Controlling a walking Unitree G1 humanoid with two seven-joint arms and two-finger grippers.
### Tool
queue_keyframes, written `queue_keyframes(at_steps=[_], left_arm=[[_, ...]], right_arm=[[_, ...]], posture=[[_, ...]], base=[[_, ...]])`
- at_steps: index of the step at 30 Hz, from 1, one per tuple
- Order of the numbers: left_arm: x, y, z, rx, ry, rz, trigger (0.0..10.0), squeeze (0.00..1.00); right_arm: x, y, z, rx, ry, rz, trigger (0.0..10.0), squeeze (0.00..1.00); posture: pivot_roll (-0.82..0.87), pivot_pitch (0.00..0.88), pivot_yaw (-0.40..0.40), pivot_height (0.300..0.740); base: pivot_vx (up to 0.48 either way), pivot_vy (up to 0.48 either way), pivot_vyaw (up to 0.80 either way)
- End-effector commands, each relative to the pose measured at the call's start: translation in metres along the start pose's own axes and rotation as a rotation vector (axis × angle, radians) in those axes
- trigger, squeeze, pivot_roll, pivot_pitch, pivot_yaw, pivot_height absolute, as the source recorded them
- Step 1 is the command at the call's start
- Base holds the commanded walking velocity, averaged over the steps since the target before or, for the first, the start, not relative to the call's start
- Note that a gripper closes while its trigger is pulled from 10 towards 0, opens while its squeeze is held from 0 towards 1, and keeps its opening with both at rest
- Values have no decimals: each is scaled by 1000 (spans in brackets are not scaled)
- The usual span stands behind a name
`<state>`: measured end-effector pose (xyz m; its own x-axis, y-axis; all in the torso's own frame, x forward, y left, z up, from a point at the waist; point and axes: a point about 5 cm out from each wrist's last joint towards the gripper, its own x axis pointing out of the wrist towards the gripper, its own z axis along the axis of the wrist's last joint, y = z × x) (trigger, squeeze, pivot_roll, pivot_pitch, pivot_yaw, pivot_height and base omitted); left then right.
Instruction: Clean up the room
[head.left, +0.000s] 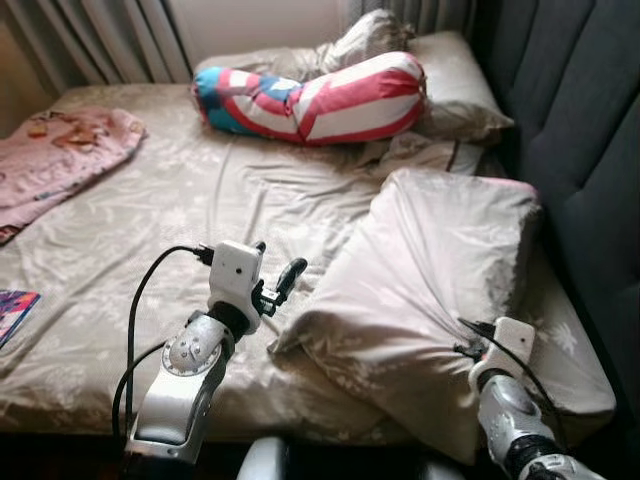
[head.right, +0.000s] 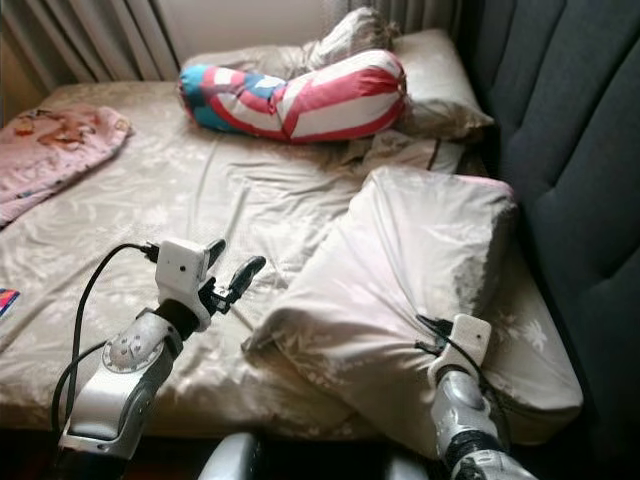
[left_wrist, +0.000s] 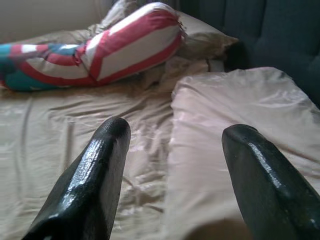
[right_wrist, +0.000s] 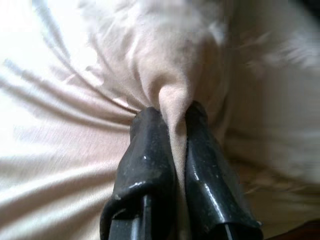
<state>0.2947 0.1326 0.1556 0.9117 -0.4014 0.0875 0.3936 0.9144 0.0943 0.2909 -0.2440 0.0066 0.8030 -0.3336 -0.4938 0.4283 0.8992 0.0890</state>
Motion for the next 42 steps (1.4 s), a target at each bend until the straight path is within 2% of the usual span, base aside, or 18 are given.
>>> queue_keyframes(at_steps=[1,2,8,9,10,13,15,20,21,23,25,27,30,31,34,36,40,42], left_arm=[[1,2,-2,3,-1,9,10000,0],[1,2,-2,3,-1,9,10000,0],[2,-1,-8,-3,1,3,10000,0],[2,-1,-9,-4,2,0,10000,0],[2,-1,-9,-4,2,0,10000,0],[4,-3,-10,-8,2,-9,10000,0],[4,-3,-11,-9,3,-14,10000,0],[5,-4,-11,-10,3,-21,10000,0],[5,-4,-12,-8,5,-24,10000,0],[4,-3,-13,-4,8,-28,10000,0],[4,-3,-13,0,12,-32,10000,0],[4,-3,-13,0,12,-32,10000,0],[5,-3,-14,5,16,-36,10000,0],[5,-3,-14,5,16,-36,10000,0],[5,-2,-14,5,17,-35,10000,0],[5,-2,-14,5,16,-35,10000,0],[3,-1,-20,1,26,-24,10000,0],[2,4,-24,-9,36,2,10000,0]], right_arm=[[3,-31,27,26,-98,-139,10000,0],[3,-31,27,26,-98,-139,10000,0],[-1,-93,82,-7,-243,-413,10000,0],[-3,-101,90,-17,-261,-452,10000,0],[-3,-101,90,-17,-261,-452,10000,0],[-11,-129,111,-27,-306,-558,10000,0],[-15,-139,116,-26,-314,-597,10000,0],[-17,-144,116,-24,-314,-614,10000,0],[-15,-140,111,-13,-303,-582,10000,0],[-5,-112,94,24,-268,-408,10000,0],[0,-90,76,25,-221,-303,10000,0],[0,-90,76,25,-221,-303,10000,0],[3,-70,57,3,-164,-218,10000,0],[3,-70,57,3,-164,-218,10000,0],[4,-27,55,-20,-236,25,10000,0],[3,-21,57,-21,-255,55,10000,0],[-1,12,60,-28,-329,220,10000,0],[-3,24,50,-48,-300,270,10000,0]], posture=[[14,0,24,630],[14,0,24,630],[-7,0,30,630],[-11,0,32,630],[-11,0,32,630],[-22,0,39,630],[-24,0,42,630],[-26,0,45,630],[-27,0,46,630],[-22,0,52,630],[-19,0,55,630],[-19,0,55,630],[-19,0,56,630],[-19,0,56,630],[-20,0,57,630],[-20,0,57,630],[-22,0,55,630],[-20,0,49,630]], base=[[0,0,0],[0,0,0],[0,0,0],[0,0,0],[0,0,0],[0,0,0],[0,0,0],[0,0,0],[0,0,0],[0,0,0],[0,0,0],[0,0,0],[0,0,0],[0,0,0],[0,0,0],[0,0,0],[0,0,0],[0,0,0]])
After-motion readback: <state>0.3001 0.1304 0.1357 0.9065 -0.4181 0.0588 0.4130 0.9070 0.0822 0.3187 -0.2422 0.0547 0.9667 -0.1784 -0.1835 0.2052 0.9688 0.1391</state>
